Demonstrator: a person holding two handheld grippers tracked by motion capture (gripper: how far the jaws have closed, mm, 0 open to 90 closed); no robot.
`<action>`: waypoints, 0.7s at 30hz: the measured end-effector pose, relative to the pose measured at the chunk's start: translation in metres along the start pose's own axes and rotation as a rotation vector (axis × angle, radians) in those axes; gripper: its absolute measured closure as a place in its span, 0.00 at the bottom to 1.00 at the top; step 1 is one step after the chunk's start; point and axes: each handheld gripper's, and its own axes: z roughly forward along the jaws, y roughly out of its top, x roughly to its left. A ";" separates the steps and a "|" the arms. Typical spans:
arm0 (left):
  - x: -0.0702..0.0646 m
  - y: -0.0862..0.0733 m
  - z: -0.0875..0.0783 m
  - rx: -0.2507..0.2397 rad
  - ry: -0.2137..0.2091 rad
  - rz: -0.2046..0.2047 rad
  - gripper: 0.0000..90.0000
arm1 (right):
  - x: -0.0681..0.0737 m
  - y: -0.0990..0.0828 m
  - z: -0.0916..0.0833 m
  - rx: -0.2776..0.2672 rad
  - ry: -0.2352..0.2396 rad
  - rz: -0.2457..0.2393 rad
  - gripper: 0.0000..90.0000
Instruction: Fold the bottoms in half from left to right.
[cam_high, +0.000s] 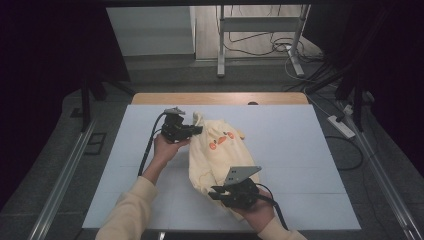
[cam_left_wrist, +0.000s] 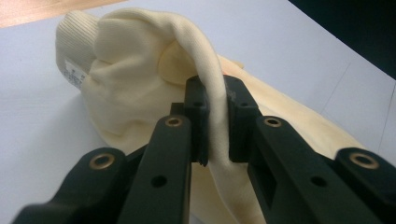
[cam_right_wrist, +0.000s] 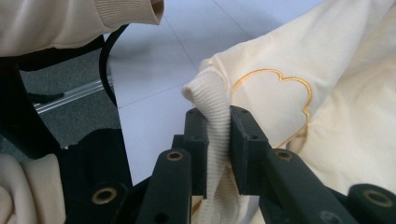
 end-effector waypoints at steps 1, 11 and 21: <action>0.000 0.000 0.000 -0.001 -0.001 0.000 0.90 | 0.000 -0.001 -0.001 0.000 0.001 0.002 0.86; -0.005 0.000 0.009 -0.005 -0.005 0.014 0.90 | -0.003 -0.009 -0.007 0.006 -0.013 0.016 0.86; -0.008 0.001 0.011 -0.005 -0.007 0.024 0.90 | -0.008 -0.017 -0.016 0.007 -0.031 0.035 0.86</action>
